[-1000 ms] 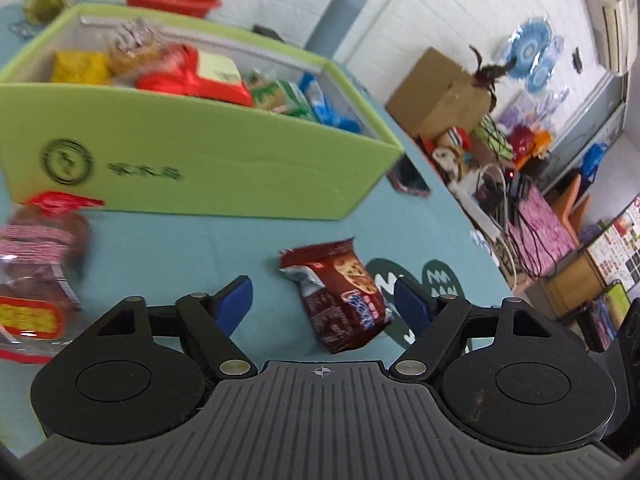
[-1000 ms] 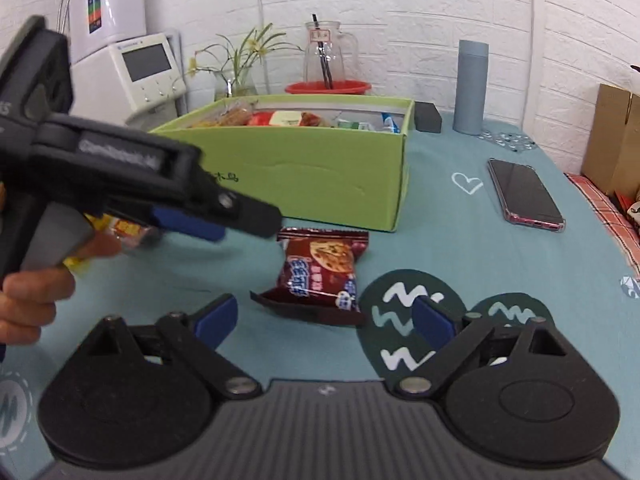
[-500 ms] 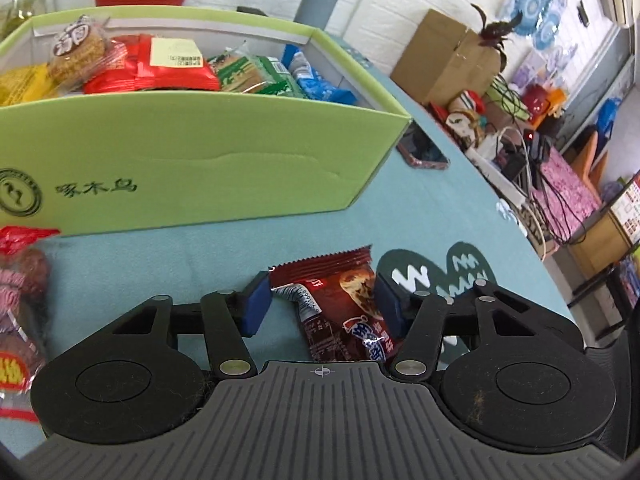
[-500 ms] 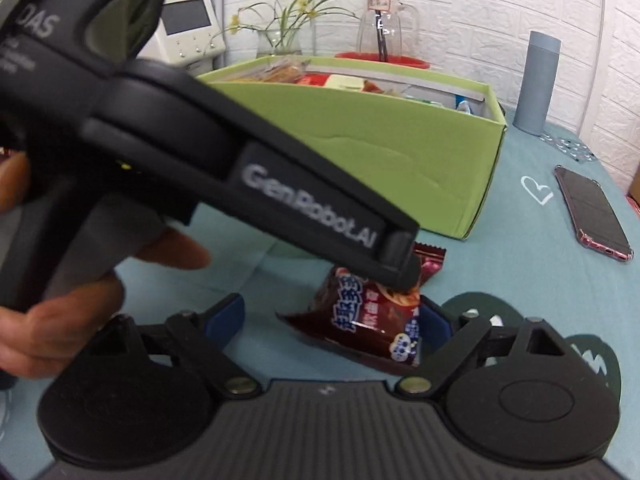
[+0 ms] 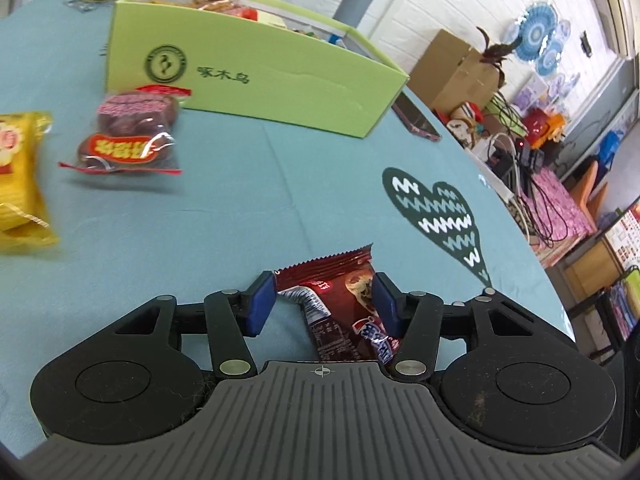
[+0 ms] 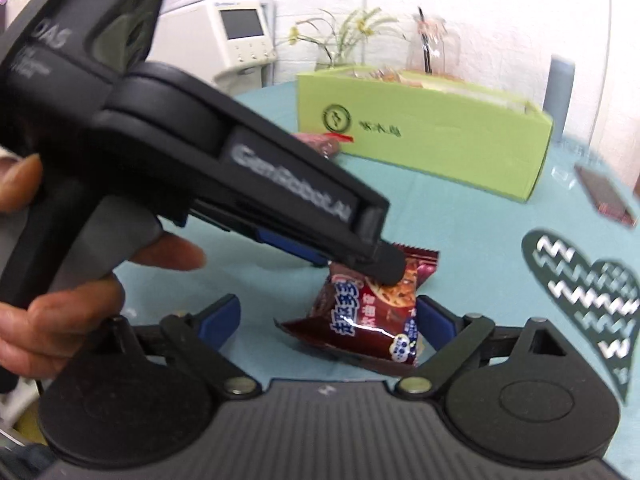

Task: Organize snacks
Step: 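Grasp the brown chocolate cookie pack with the left gripper, then lower the chocolate cookie pack into the green box and open the left gripper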

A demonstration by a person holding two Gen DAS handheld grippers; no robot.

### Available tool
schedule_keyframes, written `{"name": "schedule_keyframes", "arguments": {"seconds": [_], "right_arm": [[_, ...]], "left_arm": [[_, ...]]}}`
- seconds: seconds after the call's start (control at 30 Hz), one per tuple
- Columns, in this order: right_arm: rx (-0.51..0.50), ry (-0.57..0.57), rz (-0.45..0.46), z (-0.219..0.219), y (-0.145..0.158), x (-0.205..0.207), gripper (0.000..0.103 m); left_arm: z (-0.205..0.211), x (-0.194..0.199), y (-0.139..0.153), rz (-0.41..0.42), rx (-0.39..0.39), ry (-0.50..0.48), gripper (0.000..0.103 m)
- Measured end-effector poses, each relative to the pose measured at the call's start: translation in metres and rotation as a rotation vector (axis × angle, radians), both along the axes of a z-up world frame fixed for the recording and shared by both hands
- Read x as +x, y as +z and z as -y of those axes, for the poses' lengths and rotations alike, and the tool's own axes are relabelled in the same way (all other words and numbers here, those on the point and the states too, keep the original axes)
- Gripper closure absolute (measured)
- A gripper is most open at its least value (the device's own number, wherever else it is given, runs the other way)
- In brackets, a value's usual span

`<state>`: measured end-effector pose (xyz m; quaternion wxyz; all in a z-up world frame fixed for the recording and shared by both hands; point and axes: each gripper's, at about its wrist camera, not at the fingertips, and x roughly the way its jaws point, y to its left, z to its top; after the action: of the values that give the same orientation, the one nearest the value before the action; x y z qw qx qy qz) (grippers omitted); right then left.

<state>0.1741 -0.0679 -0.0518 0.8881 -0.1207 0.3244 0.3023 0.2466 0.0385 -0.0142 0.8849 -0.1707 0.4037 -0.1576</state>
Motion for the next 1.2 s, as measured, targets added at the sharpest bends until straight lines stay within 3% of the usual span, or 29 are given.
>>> {"name": "schedule_keyframes", "arguments": {"seconds": [0.03, 0.1, 0.27, 0.33, 0.43, 0.47, 0.5, 0.53, 0.67, 0.77, 0.9, 1.03, 1.2], "right_arm": [[0.002, 0.008, -0.003, 0.0, 0.001, -0.001, 0.01], [0.012, -0.013, 0.001, 0.006, 0.005, -0.002, 0.01], [0.021, -0.067, 0.002, 0.021, 0.009, 0.003, 0.01], [0.023, -0.062, -0.007, 0.021, 0.006, 0.004, 0.01], [0.022, -0.049, -0.013, 0.021, 0.004, 0.001, 0.011], [0.024, -0.042, -0.024, 0.022, 0.002, 0.003, 0.023], [0.041, -0.029, -0.023, 0.024, 0.002, 0.003, 0.037], [0.045, -0.015, -0.025, 0.024, 0.004, 0.004, 0.039], [0.023, 0.012, -0.023, 0.025, 0.012, 0.008, 0.04], [0.028, 0.005, 0.028, 0.028, 0.024, 0.014, 0.04], [0.016, 0.012, 0.122, 0.028, 0.049, 0.051, 0.039], [-0.032, 0.015, 0.229, 0.025, 0.076, 0.116, 0.039], [-0.024, 0.001, 0.202, 0.02, 0.083, 0.211, 0.039]], "left_arm": [[-0.002, -0.003, 0.002, -0.001, 0.002, 0.01, 0.049], [-0.003, -0.012, 0.008, 0.019, -0.002, 0.022, 0.04], [-0.004, -0.023, 0.01, 0.021, -0.015, 0.023, 0.038], [0.001, -0.021, 0.004, -0.006, -0.021, 0.009, 0.045], [0.009, -0.02, 0.001, -0.004, 0.002, -0.011, 0.048], [0.011, -0.02, 0.001, 0.001, 0.015, -0.016, 0.049], [0.013, -0.021, 0.001, 0.006, 0.031, -0.019, 0.06], [0.015, -0.021, -0.001, 0.01, 0.043, -0.032, 0.075], [0.018, -0.022, 0.003, 0.029, 0.049, -0.03, 0.078], [0.016, -0.011, 0.019, 0.055, 0.014, -0.021, 0.079], [0.016, 0.028, 0.056, 0.121, 0.012, -0.023, 0.078], [0.016, 0.092, 0.095, 0.187, 0.011, -0.018, 0.077], [0.015, 0.179, 0.112, 0.216, 0.066, -0.011, 0.077]]}}
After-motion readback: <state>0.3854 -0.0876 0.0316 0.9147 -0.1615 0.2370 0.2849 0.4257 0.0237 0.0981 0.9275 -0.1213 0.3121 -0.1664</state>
